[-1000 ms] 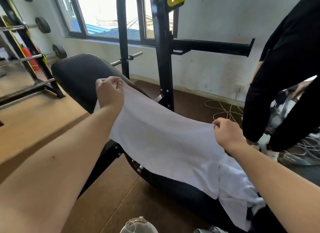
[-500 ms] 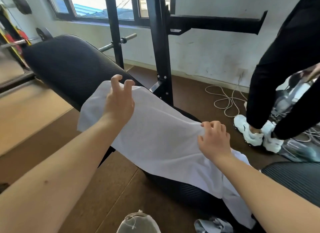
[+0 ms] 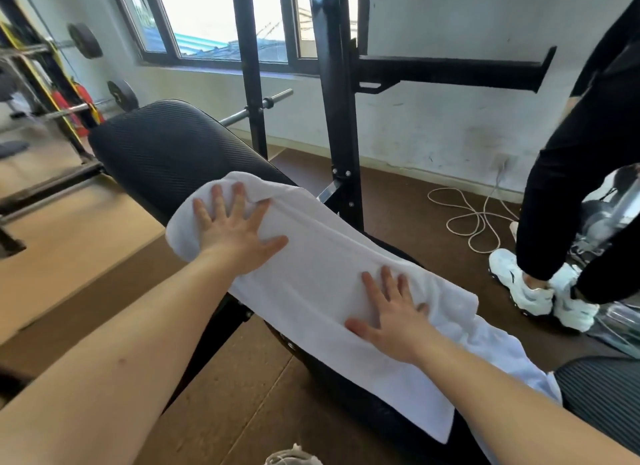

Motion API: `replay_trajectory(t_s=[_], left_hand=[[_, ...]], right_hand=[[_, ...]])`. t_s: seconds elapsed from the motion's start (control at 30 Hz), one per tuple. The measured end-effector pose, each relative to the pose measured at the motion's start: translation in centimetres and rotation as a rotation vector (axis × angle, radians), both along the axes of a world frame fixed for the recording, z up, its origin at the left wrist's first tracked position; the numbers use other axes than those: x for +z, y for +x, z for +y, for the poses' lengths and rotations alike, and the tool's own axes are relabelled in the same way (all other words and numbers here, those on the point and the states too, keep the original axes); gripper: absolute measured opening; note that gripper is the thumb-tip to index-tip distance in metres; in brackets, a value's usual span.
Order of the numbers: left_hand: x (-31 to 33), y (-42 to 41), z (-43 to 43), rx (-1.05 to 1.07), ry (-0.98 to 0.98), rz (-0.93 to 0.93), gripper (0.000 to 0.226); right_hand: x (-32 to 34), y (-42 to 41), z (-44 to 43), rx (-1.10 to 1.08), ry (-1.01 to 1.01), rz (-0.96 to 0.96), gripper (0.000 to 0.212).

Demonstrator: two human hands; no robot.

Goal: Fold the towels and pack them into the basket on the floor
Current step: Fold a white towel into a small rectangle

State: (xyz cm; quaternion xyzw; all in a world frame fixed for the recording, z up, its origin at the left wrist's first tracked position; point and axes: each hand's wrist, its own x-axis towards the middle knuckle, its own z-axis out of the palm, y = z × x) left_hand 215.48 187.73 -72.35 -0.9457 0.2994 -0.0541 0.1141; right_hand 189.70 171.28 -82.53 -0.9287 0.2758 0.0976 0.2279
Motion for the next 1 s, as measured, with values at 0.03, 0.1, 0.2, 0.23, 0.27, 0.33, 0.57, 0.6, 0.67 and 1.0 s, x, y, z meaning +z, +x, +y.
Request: replay_trajectory(t_s=[0.03, 0.1, 0.2, 0.23, 0.27, 0.33, 0.57, 0.6, 0.67, 1.0], left_hand=[[0.6, 0.9, -0.3, -0.01, 0.005, 0.0, 0.095], [1.9, 2.3, -0.9, -0.03, 0.011, 0.007, 0.094], [2.9, 2.8, -1.7, -0.021, -0.113, 0.029, 0.082], [2.9, 2.4, -1.9, -0.014, -0.183, 0.011, 0.077], [2.8, 1.8, -2.1, -0.009, -0.241, -0.022, 0.072], [2.4, 0.4, -2.3, -0.01, -0.285, -0.107, 0.064], [1.4, -0.9, -0.4, 0.093, -0.169, -0.062, 0.081], [1.0, -0.6, 0.2, 0.103, -0.165, -0.044, 0.086], [0.2, -0.1, 1.3, 0.086, -0.184, -0.021, 0.089], [-2.0, 0.4, 3.7, 0.032, -0.26, -0.022, 0.087]], right_hand=[[0.2, 0.5, 0.6, -0.008, 0.008, -0.002, 0.101], [0.6, 1.6, 2.0, -0.032, 0.02, -0.004, 0.108], [1.3, 2.6, 3.7, -0.061, 0.041, 0.021, 0.119], [1.6, 2.8, 4.0, -0.073, 0.048, 0.02, 0.121], [2.0, 3.0, 4.2, -0.085, 0.045, 0.002, 0.118], [2.9, 3.7, 4.3, -0.106, -0.007, -0.102, 0.101], [6.7, 11.3, 3.3, 0.084, -0.114, -0.51, 0.054], [7.3, 12.8, 3.3, 0.131, -0.122, -0.513, 0.054], [8.3, 15.7, 3.5, 0.204, -0.141, -0.5, 0.055], [11.9, 26.4, 3.0, 0.165, -0.101, -0.337, 0.066]])
